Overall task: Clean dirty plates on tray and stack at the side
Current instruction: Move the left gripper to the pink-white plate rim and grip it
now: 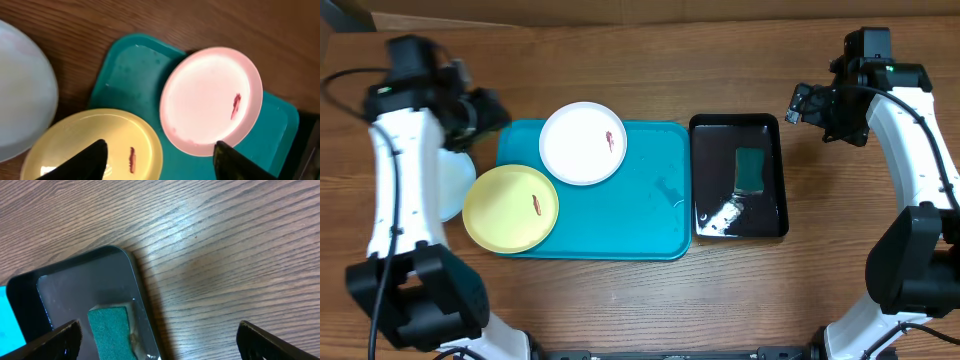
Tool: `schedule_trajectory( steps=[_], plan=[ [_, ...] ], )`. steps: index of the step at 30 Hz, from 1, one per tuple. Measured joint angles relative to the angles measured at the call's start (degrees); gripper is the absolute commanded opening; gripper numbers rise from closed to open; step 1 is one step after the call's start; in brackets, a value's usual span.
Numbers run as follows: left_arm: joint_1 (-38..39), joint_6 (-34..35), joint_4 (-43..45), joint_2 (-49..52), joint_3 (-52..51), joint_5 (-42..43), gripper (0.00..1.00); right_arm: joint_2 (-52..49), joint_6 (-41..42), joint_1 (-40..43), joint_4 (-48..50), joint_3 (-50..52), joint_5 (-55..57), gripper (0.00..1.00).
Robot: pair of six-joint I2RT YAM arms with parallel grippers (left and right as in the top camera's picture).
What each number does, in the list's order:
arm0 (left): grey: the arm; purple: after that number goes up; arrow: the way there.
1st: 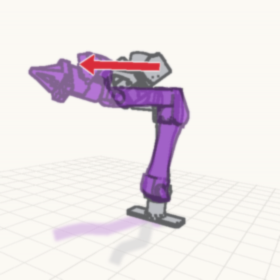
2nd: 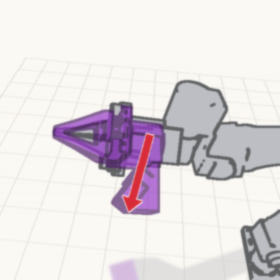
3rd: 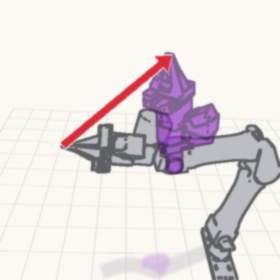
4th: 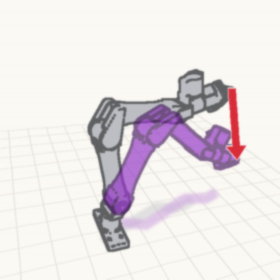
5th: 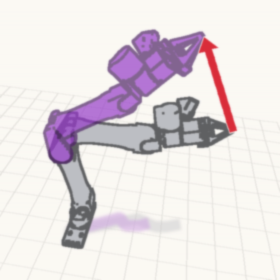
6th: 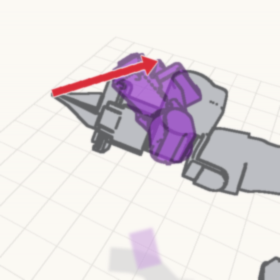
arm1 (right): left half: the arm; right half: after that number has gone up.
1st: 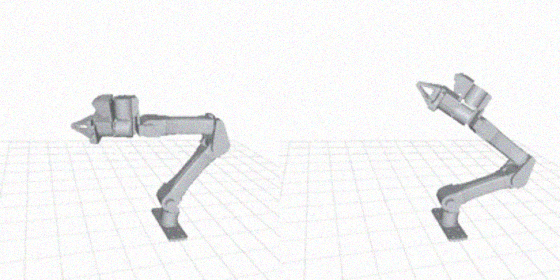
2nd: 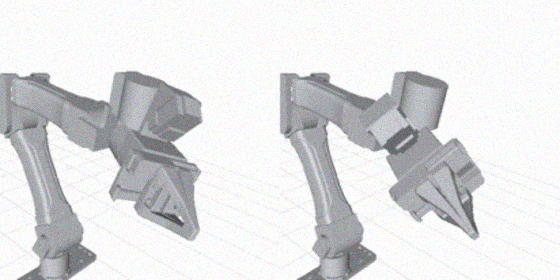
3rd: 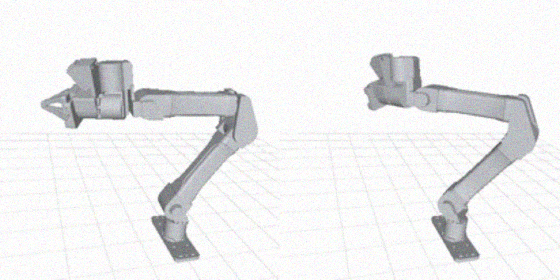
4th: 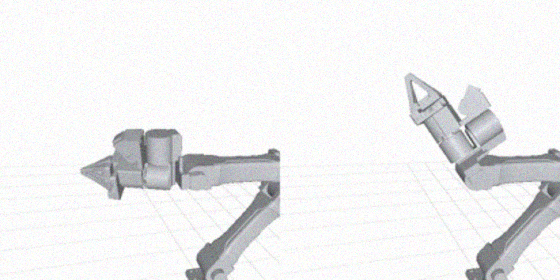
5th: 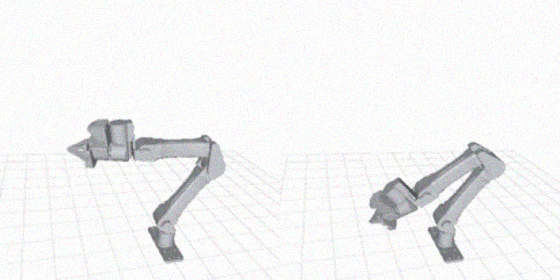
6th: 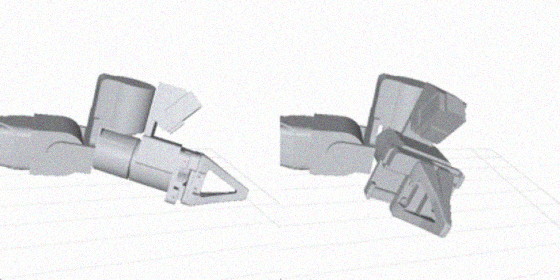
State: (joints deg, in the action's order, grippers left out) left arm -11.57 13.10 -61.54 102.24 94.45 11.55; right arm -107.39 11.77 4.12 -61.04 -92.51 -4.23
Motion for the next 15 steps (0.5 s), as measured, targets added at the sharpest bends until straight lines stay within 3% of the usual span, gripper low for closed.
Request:
schedule_trajectory(
  steps=[2, 5, 6, 15],
  plan=[
    [2.6, 0.07, -0.42, 0.9, -0.11, -1.29, 0.86, 0.0, 0.02, 0.0, 0.0, 0.0, -0.02, 1.0],
    [4.7, 0.35, -0.7, 2.8, -0.26, -2.12, 0.67, 0.0, 0.0, 0.0, 0.0, 0.0, -0.02, 1.0],
    [5.09, 0.59, -0.68, 3.52, -0.26, -2.38, 0.64, 0.0, 0.0, 0.0, 0.04, 0.0, -0.02, 1.0],
    [6.73, 0.17, 3.63, 12.31, -0.37, -3.96, 0.61, 0.0, 0.0, 0.0, 0.0, 0.0, 0.0, 1.0]
  ],
)
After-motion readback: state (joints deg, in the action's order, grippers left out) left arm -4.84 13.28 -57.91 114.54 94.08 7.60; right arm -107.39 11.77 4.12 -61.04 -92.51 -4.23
